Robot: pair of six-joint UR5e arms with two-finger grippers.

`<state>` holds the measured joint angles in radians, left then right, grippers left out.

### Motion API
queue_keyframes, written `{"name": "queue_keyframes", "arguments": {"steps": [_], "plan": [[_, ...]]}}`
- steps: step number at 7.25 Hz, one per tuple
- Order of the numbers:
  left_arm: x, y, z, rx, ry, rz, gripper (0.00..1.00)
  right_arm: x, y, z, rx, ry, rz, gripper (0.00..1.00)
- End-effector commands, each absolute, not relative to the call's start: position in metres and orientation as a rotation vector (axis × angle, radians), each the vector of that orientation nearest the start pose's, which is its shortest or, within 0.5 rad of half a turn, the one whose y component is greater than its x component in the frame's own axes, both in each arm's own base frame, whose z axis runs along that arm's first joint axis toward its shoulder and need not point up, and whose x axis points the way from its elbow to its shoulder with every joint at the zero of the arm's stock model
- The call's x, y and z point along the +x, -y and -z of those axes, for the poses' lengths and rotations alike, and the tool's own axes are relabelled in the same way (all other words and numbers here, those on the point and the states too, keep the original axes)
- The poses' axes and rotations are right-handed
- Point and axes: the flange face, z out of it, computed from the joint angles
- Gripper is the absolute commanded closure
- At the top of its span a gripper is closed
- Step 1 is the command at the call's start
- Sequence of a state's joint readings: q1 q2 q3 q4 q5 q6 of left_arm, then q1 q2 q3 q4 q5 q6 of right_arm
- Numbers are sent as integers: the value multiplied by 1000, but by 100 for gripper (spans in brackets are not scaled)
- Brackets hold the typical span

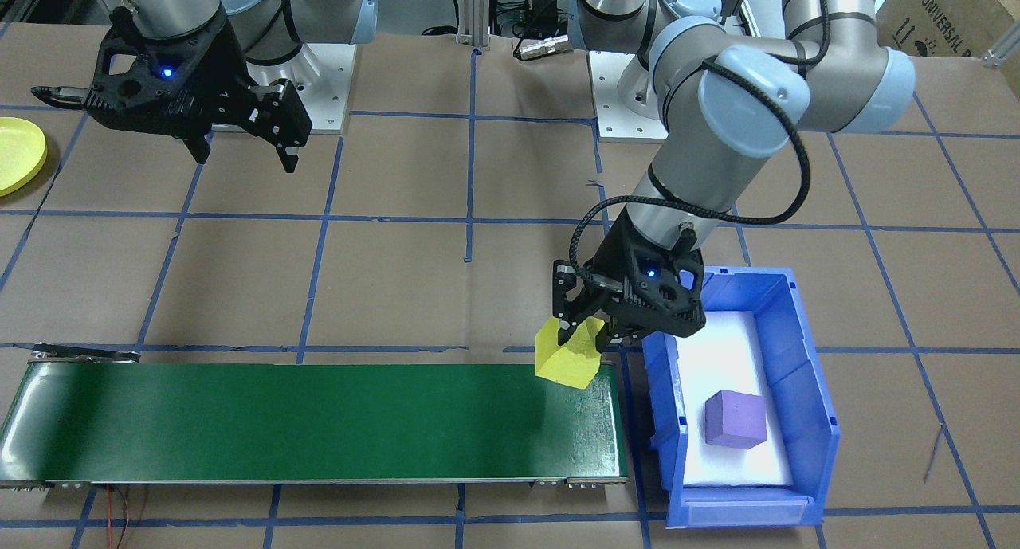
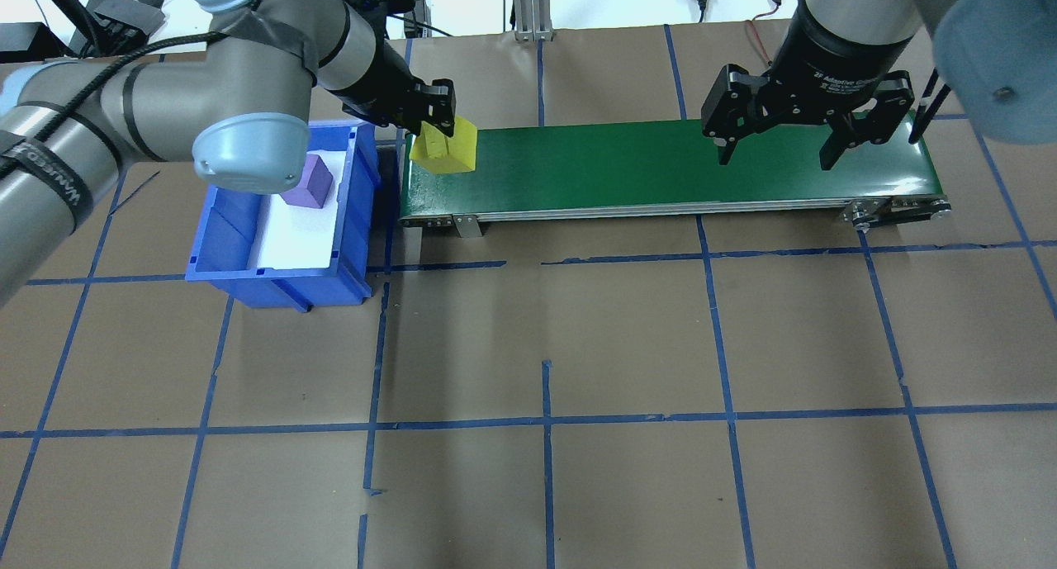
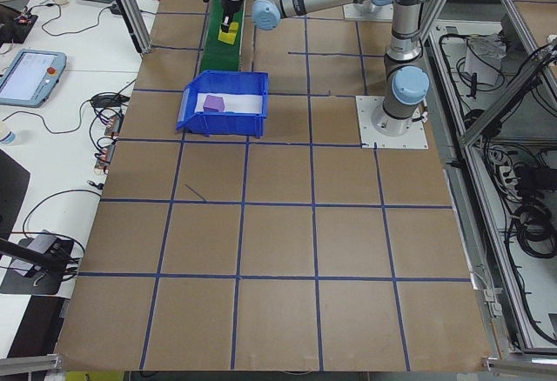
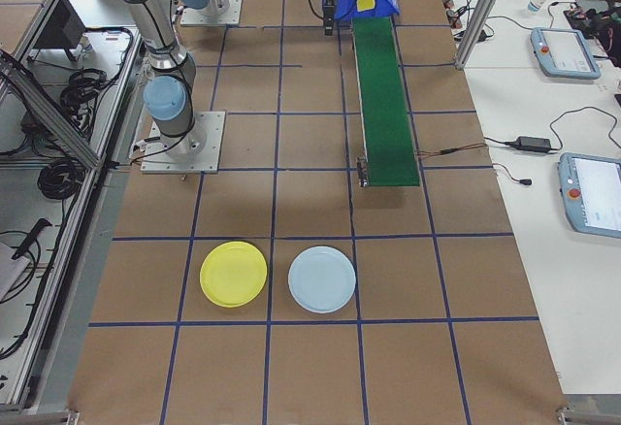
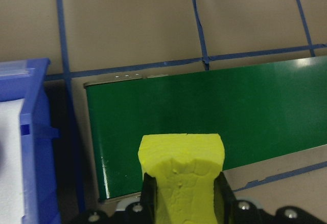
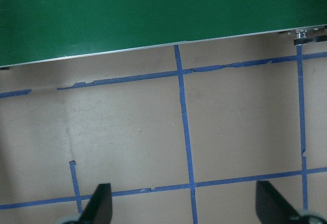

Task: Move block left to right into plate

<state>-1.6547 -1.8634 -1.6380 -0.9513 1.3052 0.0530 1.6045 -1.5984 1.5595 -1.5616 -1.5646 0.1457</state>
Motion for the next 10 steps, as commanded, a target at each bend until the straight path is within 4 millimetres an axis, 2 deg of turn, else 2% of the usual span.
{"name": "queue_keyframes", "arguments": {"steps": [1, 2, 3, 4, 5, 6, 8, 9, 10], "plan": [[-216, 610, -325, 298, -3365, 376, 67, 150, 478, -506, 175, -3128, 45, 0], [-214, 621, -311, 286, -3331, 381, 66, 150, 478, -506, 175, -3128, 45, 0], [-214, 624, -307, 291, -3321, 399, 65, 150, 478, -506, 175, -3129, 45, 0], [-207, 626, -305, 263, -3252, 395, 56, 150, 477, -506, 175, -3128, 45, 0], [-205, 627, -307, 261, -3235, 401, 25, 150, 477, -506, 175, -3129, 42, 0], [-205, 630, -314, 262, -3229, 423, 0, 150, 477, -506, 175, -3129, 45, 0], [-198, 631, -344, 201, -3169, 499, 0, 150, 477, -506, 175, -3128, 42, 0], [-187, 631, -352, 166, -3123, 517, 0, 150, 477, -506, 173, -3129, 42, 0], [-162, 636, -360, 120, -3113, 535, 0, 149, 478, -506, 175, -3129, 42, 0]]}}
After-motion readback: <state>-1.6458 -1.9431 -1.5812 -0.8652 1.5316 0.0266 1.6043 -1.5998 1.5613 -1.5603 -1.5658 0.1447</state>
